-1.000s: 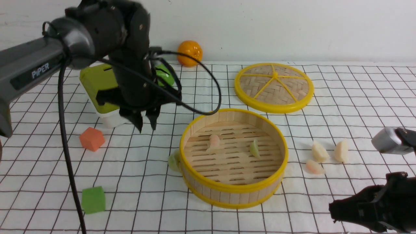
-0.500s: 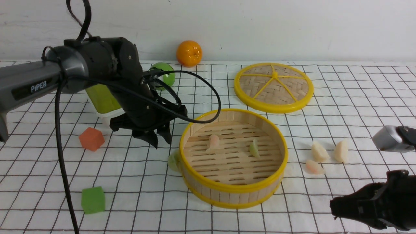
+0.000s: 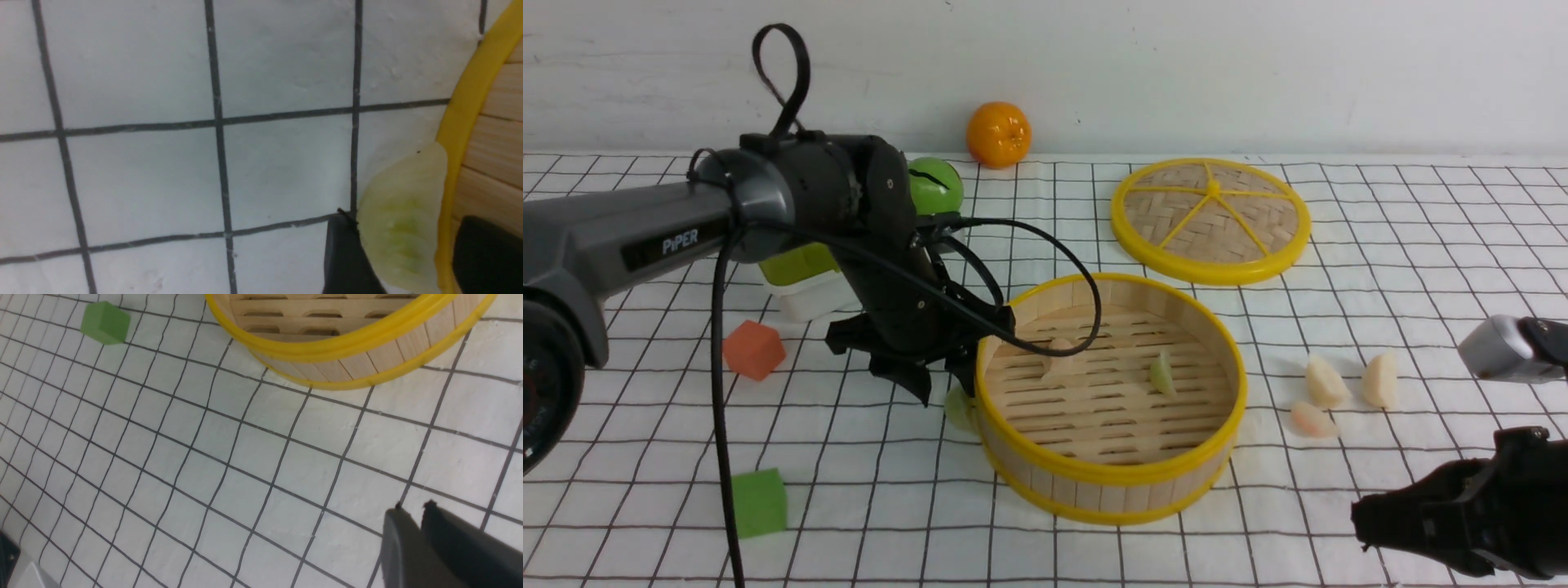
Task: Put the dumplings into the steamer on the table with the white tablecloth.
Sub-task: 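Reach for and grasp a dumpling on the table with the left gripper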
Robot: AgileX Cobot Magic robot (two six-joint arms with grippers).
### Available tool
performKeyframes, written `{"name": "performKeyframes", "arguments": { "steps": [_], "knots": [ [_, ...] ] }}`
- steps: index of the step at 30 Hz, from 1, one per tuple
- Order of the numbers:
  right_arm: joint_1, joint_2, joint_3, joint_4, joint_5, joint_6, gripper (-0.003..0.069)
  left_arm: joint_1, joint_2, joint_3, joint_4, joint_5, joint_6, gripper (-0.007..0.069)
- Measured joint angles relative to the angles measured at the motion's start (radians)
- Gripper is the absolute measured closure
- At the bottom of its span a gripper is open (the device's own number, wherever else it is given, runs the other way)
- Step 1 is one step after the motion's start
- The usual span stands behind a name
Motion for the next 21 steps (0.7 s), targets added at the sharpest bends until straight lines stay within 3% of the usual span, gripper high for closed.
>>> {"name": "performKeyframes", "arguments": {
  "steps": [6,15,20,21],
  "knots": [
    [0.000,0.000,0.000,0.001,0.000,0.000,0.0582,-0.002,0.010,0.000,0.004,-0.003,0.001,0.0302],
    [0.000,0.000,0.000,0.002,0.000,0.000,0.0576,-0.005,0.001,-0.001,0.029,0.004,0.001,0.0566],
    [0.000,0.000,0.000,0.002,0.000,0.000,0.0576,-0.005,-0.005,-0.002,0.030,0.006,0.001,0.0597],
    [0.000,0.000,0.000,0.002,0.000,0.000,0.0575,-0.005,-0.013,-0.002,0.039,0.004,0.001,0.0636]
  ]
}}
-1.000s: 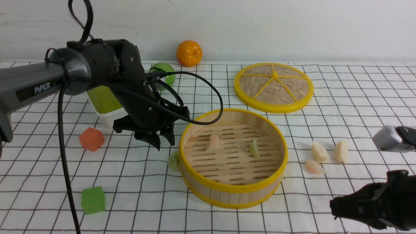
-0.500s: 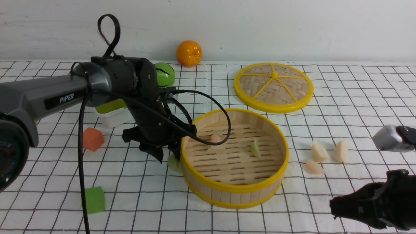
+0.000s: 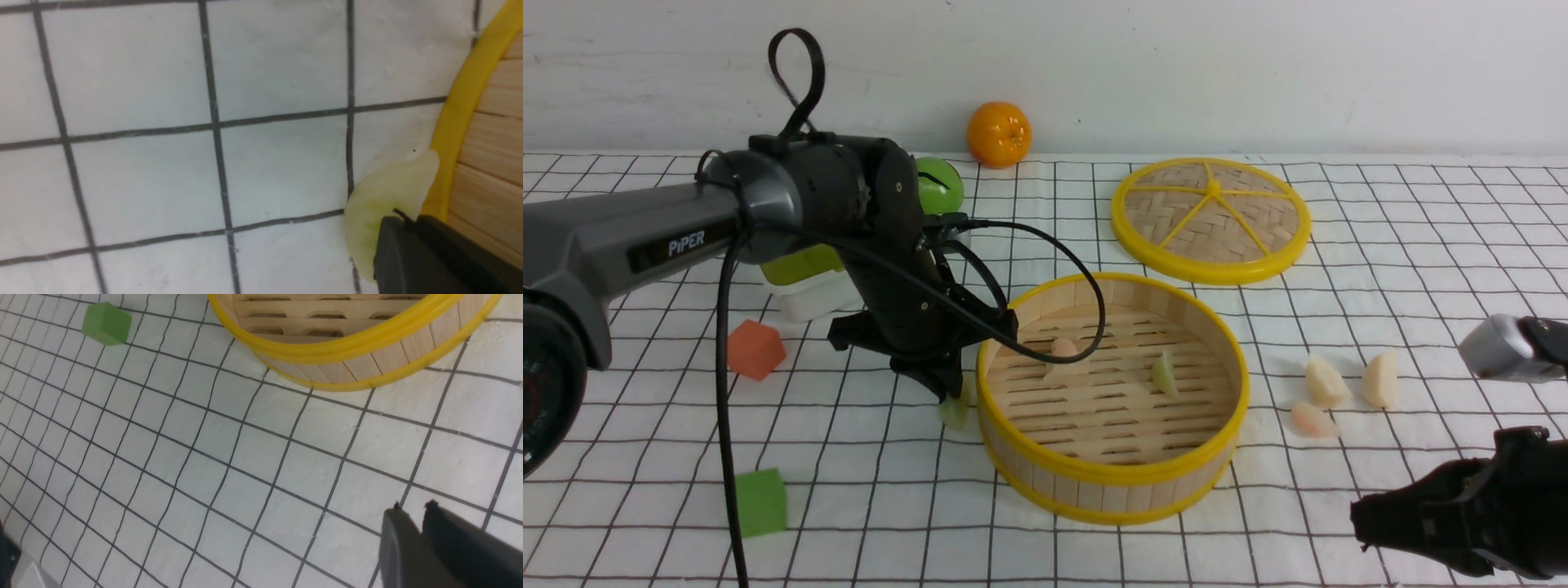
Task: Put the dumplings into the steamer on the table with the white tablecloth.
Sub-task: 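Place the dumpling into the bamboo steamer basket with the left gripper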
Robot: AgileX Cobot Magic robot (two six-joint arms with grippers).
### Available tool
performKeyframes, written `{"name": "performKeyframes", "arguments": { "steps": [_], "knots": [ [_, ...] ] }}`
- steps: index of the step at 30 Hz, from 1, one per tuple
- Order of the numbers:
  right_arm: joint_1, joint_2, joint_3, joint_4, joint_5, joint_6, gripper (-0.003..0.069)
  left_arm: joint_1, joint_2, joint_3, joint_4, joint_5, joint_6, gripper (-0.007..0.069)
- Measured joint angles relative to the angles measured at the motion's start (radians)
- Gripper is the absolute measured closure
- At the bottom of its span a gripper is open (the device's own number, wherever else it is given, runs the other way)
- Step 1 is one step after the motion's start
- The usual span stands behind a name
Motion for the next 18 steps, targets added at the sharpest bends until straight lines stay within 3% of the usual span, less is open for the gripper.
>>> {"name": "performKeyframes", "arguments": {
  "steps": [12,18],
  "knots": [
    [0.000,0.000,0.000,0.003,0.004,0.000,0.0575,0.000,-0.085,-0.075,0.118,0.058,-0.046,0.0637],
    [0.000,0.000,0.000,0.003,0.004,0.000,0.0575,-0.009,-0.104,-0.156,-0.073,0.093,-0.028,0.0637]
  ]
}}
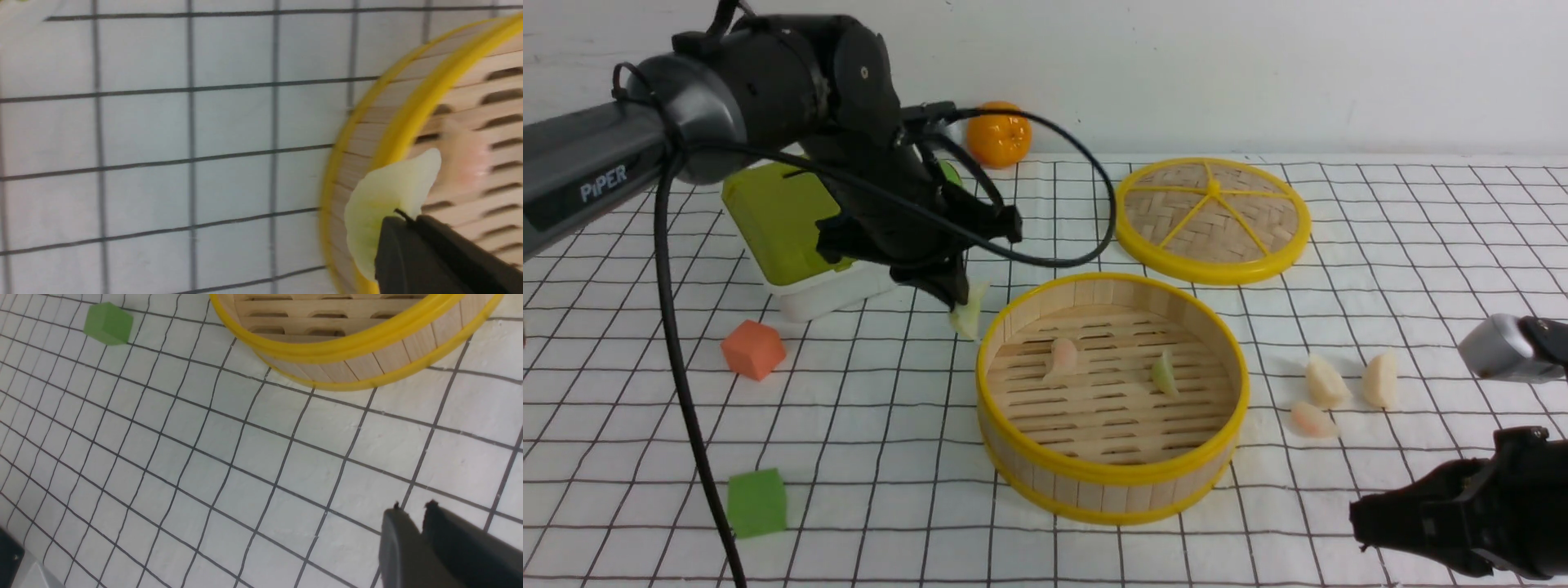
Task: Put the dumplings into the steamer on the table with the white tablecloth.
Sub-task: 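Place the dumpling into the bamboo steamer basket with the left gripper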
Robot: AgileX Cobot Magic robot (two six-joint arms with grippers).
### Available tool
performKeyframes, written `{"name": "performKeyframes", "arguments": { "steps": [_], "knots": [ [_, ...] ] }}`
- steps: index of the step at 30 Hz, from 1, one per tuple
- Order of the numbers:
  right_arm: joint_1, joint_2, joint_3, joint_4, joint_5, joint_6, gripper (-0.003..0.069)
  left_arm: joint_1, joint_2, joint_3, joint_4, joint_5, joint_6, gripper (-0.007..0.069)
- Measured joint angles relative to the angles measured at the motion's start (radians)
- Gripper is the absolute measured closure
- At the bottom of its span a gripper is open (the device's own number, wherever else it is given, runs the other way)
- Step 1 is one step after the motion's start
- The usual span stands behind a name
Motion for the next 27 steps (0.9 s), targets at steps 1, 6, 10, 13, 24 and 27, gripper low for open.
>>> {"name": "performKeyframes", "arguments": {
  "steps": [1,6,10,13,24,27],
  "knots": [
    [0.000,0.000,0.000,0.000,0.000,0.000,0.0575,-0.013,-0.001,-0.026,-0.061,0.000,0.014,0.0637],
    [0.000,0.000,0.000,0.000,0.000,0.000,0.0575,-0.131,0.015,-0.094,-0.122,-0.012,0.021,0.0637],
    [0.000,0.000,0.000,0.000,0.000,-0.004,0.0573,-0.219,0.090,-0.168,-0.009,-0.019,-0.067,0.0637],
    [0.000,0.000,0.000,0.000,0.004,-0.007,0.0571,-0.241,0.173,-0.231,0.101,0.013,-0.143,0.0637],
    [0.000,0.000,0.000,0.024,0.027,-0.011,0.0569,-0.239,0.295,-0.284,0.155,0.021,-0.199,0.0637],
    [0.000,0.000,0.000,0.028,0.027,-0.011,0.0566,-0.239,0.297,-0.287,0.155,0.024,-0.219,0.0627]
  ]
}}
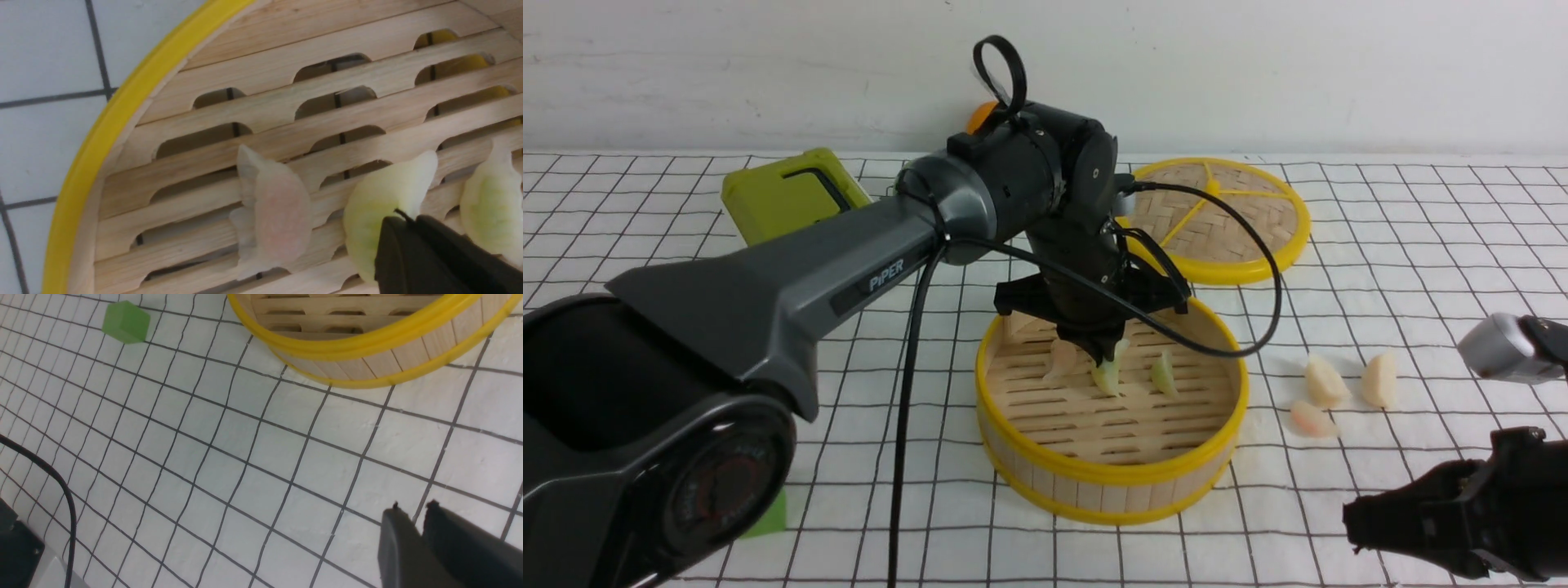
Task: Put the dumplings into the steamer on the table with the white tablecloth.
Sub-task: 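Place the dumpling into the bamboo steamer basket with the left gripper, then reach for and grasp a dumpling lying on the table beside the steamer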
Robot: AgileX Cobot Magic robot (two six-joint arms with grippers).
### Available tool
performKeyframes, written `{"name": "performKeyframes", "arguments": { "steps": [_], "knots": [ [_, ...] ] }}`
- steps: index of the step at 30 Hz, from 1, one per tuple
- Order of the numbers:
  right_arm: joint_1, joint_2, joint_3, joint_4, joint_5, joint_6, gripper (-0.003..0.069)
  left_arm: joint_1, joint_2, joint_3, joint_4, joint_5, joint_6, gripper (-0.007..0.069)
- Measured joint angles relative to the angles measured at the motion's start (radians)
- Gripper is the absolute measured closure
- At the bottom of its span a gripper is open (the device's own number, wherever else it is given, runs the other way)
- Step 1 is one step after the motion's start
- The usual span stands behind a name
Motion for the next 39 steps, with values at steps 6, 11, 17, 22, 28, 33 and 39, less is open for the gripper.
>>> {"name": "performKeyframes", "arguments": {
  "steps": [6,11,17,22,28,33,39],
  "knots": [
    [0.000,0.000,0.000,0.004,0.000,-0.001,0.0566,0.000,0.005,-0.001,0.000,-0.002,-0.008,0.0495],
    [0.000,0.000,0.000,0.008,0.001,-0.003,0.0564,0.000,-0.021,-0.002,0.009,0.021,0.000,0.0333],
    [0.000,0.000,0.000,-0.009,0.008,-0.008,0.0553,0.000,-0.154,-0.046,0.062,0.090,0.090,0.0320],
    [0.000,0.017,-0.055,-0.205,0.057,0.175,0.0547,0.005,-0.383,-0.058,0.210,0.178,0.183,0.0459],
    [0.000,0.087,-0.251,-0.625,0.103,0.521,0.0543,0.071,-0.673,0.021,0.215,0.151,0.207,0.0631],
    [0.000,0.158,-0.403,-0.848,0.150,0.692,0.0500,0.138,-0.960,0.332,0.192,-0.001,0.217,0.0637],
    [0.000,0.285,-0.464,-0.858,0.112,0.698,0.0347,0.186,-1.265,0.762,0.190,-0.163,0.143,0.0637]
  ]
}}
